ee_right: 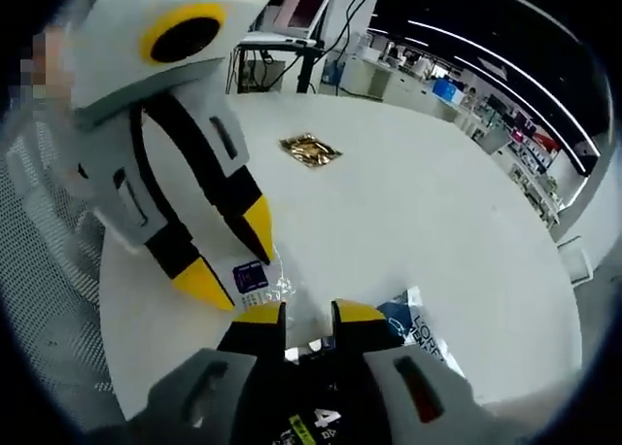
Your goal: Arrange the skincare products in the storage area until every visible bottle or jar stands upright without overlapping.
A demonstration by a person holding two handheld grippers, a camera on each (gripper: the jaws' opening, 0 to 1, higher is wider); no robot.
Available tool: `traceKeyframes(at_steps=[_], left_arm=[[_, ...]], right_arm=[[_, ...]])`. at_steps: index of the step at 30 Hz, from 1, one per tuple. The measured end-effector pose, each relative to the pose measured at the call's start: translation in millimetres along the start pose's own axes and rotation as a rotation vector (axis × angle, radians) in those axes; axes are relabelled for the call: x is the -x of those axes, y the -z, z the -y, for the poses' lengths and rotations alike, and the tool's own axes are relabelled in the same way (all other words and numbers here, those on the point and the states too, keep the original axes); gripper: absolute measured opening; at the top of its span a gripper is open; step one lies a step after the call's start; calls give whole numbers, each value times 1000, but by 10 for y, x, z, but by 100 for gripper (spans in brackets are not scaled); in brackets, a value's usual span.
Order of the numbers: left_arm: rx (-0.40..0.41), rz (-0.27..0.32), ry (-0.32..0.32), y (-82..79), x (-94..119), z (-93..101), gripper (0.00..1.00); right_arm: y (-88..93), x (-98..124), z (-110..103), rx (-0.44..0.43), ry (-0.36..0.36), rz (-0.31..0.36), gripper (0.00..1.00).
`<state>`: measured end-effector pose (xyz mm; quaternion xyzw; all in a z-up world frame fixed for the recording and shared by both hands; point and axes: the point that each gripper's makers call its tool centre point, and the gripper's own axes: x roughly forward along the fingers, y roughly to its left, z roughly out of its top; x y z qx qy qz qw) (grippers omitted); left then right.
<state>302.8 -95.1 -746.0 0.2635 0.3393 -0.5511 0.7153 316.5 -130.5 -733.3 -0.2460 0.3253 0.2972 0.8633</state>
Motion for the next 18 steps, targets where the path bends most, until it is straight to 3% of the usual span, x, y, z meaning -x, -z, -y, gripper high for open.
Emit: traceKeyframes(at_steps=[18], left_arm=[[-2, 8, -16, -84, 70, 26, 23]], right_arm=[[233, 406, -35, -198, 30, 40, 51]])
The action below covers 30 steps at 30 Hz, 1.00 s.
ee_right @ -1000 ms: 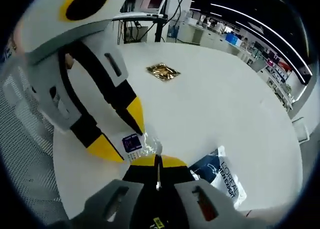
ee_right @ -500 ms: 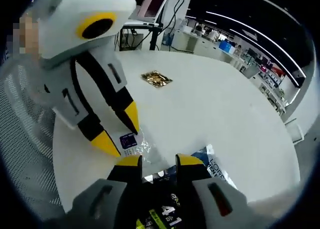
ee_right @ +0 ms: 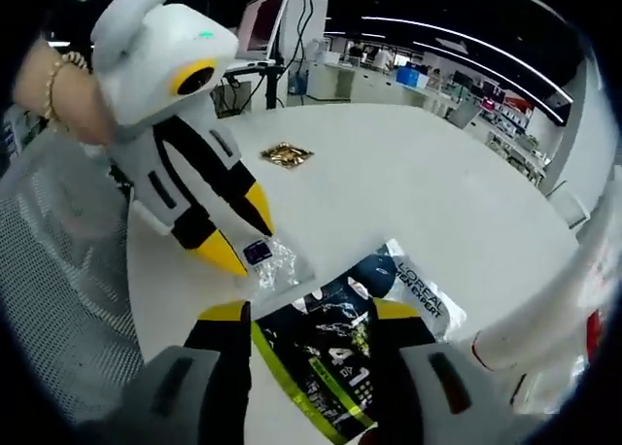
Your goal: Arrange the skincare products in the storage area until every visible bottle or jar stands upright without overlapping.
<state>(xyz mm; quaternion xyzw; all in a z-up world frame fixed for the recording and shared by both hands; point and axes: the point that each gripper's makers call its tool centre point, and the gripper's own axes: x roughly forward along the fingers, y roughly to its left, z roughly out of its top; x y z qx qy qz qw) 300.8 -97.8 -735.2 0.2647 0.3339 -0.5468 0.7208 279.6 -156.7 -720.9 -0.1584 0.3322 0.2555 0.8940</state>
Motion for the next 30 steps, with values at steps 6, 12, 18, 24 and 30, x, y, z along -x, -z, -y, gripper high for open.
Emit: traceKeyframes(at_steps=[6, 12, 18, 24, 30], left_arm=[[17, 14, -11, -43, 91, 28, 30], [61, 27, -32, -41, 209, 71, 45], [103, 41, -39, -15, 344, 131, 54], [144, 55, -34, 41, 455, 178, 67], [283, 170, -14, -84, 650, 254, 80]], right_arm=[[80, 183, -8, -71, 19, 21, 59], [199, 342, -1, -139, 49, 21, 64], [287, 578, 49, -221, 99, 23, 71], [326, 875, 197, -333, 170, 76, 80], [479, 1152, 375, -416, 238, 92, 85]])
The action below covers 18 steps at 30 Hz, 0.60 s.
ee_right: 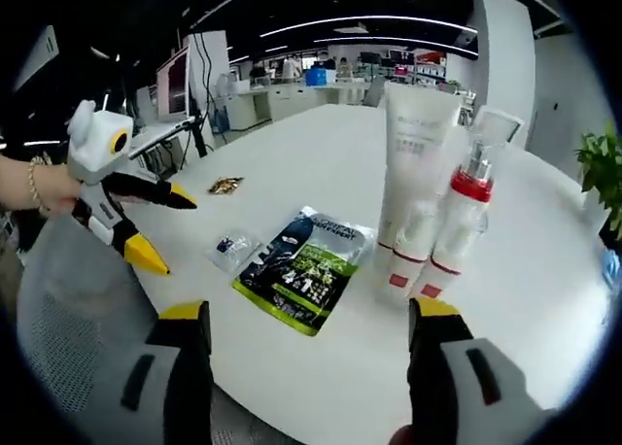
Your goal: Arrange the skincare products in the storage area until every visible bottle or jar stands upright without overlapping.
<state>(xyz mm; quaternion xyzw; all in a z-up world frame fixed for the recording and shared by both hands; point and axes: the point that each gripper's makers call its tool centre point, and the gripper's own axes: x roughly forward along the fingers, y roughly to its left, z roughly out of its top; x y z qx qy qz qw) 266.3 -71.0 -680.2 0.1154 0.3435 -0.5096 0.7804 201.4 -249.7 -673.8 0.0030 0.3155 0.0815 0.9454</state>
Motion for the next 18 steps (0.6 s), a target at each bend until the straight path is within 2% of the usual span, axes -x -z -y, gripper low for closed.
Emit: traceKeyframes(at_steps=[4, 12, 16, 18], left_arm=[[23, 10, -16, 35, 90, -11, 86], [106, 71, -71, 2, 308, -39, 97], [142, 91, -93, 26, 404, -59, 97], [190, 133, -98, -8, 451, -60, 97]], right_arm=[[7, 116, 125, -27, 23, 19, 89], [33, 331, 297, -55, 56, 46, 96], [53, 409, 336, -75, 65, 59, 98], [68, 436, 344, -82, 66, 62, 99]])
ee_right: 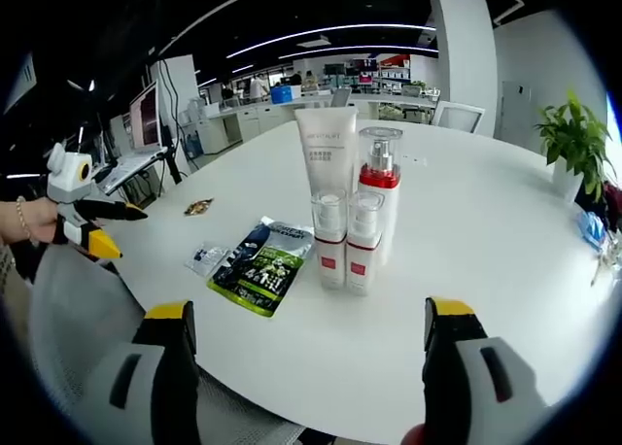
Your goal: Arrange the skincare products in the storage area until every visible bottle or jar stands upright without overlapping.
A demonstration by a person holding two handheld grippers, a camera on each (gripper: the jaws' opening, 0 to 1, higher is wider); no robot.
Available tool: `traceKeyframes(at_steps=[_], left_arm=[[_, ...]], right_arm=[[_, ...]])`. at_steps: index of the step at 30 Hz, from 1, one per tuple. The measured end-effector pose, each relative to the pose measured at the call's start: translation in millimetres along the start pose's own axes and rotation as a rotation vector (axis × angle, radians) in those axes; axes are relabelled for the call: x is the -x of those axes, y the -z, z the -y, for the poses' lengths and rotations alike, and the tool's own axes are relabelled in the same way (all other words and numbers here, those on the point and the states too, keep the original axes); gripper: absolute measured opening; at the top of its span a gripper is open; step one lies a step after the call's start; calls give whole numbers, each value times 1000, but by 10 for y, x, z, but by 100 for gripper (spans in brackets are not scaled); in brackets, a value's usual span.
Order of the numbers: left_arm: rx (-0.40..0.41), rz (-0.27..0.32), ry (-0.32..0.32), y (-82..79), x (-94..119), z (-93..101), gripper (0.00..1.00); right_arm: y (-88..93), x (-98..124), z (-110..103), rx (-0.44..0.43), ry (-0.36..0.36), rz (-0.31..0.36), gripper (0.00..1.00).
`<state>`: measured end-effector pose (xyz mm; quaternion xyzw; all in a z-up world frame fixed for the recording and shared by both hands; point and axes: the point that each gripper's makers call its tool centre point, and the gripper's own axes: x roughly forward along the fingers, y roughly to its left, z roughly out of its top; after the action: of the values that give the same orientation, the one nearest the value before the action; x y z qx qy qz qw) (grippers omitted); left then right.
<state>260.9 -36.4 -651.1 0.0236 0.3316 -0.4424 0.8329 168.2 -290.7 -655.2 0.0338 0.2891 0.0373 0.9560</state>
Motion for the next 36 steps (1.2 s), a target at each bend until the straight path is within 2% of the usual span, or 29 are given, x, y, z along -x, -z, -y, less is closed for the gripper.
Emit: traceKeyframes(at_steps=[7, 12, 30, 36], left_arm=[[10, 26, -19, 19, 125, -36, 97], [13, 13, -44, 71, 142, -101, 97], [17, -2, -52, 16, 77, -148, 97], [46, -7, -93, -24, 14, -271, 96]], right_arm=[[6, 102, 39, -35, 15, 21, 100], [40, 145, 86, -45, 27, 26, 100], [120, 140, 121, -48, 33, 5, 100], [129, 117, 128, -51, 33, 0, 99]])
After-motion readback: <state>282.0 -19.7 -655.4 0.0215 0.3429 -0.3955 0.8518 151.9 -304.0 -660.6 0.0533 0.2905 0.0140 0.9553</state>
